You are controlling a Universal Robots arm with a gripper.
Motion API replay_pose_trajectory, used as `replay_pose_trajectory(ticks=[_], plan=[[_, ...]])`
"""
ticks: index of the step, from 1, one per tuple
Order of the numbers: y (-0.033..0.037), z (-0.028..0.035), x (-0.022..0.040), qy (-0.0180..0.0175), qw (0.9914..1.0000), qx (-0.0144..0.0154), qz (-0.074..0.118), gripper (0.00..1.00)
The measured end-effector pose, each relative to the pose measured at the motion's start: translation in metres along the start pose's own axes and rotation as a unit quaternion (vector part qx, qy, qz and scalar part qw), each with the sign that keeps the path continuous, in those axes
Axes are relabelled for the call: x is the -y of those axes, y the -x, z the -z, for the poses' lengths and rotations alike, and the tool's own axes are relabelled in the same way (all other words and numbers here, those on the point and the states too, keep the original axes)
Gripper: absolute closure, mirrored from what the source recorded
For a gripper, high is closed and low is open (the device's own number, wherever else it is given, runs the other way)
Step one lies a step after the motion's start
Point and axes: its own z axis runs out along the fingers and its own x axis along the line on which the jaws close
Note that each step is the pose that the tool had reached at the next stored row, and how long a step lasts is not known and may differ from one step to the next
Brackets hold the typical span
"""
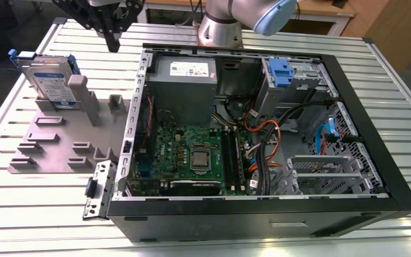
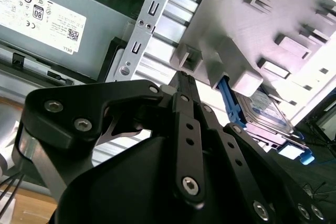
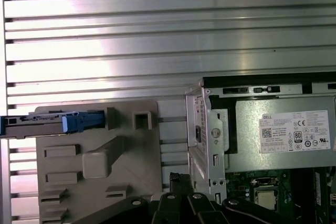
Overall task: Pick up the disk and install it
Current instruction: 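Reach for the disk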
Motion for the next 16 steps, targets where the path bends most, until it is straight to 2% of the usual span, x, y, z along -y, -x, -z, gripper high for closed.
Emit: replay_pose_trajectory(ticks=[16], plan=[[-0.0079, 0.0002, 0.0006, 0.0, 1.0, 0.0, 0.0, 0.89]])
